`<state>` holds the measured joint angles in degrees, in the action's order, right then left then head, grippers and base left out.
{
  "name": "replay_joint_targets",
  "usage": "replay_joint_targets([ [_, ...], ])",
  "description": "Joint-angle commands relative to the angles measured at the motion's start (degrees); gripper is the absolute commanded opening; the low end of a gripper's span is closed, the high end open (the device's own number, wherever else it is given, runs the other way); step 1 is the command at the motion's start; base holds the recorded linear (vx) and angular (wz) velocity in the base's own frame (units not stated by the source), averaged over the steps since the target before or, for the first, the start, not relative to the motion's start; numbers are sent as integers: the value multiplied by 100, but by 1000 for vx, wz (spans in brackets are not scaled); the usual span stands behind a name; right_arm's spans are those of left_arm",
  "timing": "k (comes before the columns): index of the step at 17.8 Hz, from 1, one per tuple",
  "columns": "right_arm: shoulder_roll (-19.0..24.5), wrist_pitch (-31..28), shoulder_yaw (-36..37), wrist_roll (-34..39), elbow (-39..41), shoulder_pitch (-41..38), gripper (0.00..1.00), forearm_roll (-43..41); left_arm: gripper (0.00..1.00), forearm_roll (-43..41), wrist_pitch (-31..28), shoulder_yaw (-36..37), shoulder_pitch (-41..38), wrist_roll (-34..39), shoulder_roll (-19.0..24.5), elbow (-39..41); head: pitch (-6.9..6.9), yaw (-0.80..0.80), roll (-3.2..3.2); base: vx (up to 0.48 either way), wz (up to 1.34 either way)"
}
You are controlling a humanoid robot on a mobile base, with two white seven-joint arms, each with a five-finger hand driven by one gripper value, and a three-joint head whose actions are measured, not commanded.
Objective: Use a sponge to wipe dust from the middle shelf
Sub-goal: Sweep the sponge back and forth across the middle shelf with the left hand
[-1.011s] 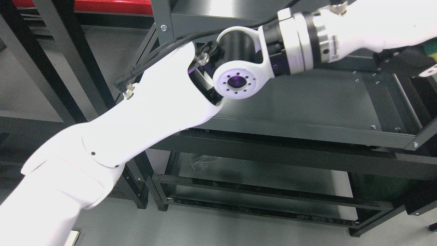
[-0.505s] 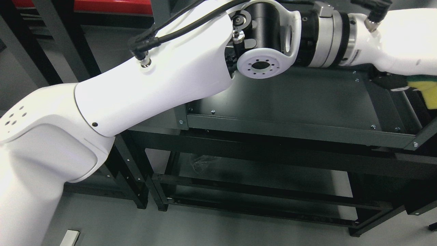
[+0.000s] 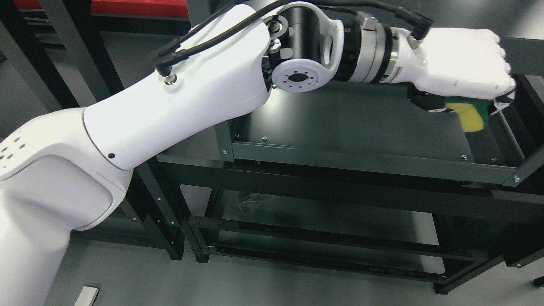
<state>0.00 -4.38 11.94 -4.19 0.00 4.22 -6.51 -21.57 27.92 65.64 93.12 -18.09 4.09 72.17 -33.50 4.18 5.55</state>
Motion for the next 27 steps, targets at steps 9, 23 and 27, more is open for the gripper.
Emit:
replay_joint_targets([
  [9, -100, -1, 2, -3, 100, 0, 100, 1, 2, 355, 240, -2177, -1357, -388, 3026, 2696, 0, 0, 0, 0, 0],
  [23, -100, -1, 2, -3, 100, 0, 100, 1, 2, 979, 1708, -4698, -3351, -1056, 5479, 2899, 0, 0, 0, 0, 0],
  [27, -100, -1, 2, -3, 100, 0, 100, 1, 2, 1024, 1708, -5246, -3740, -1065, 5533, 2890, 0, 0, 0, 0, 0],
])
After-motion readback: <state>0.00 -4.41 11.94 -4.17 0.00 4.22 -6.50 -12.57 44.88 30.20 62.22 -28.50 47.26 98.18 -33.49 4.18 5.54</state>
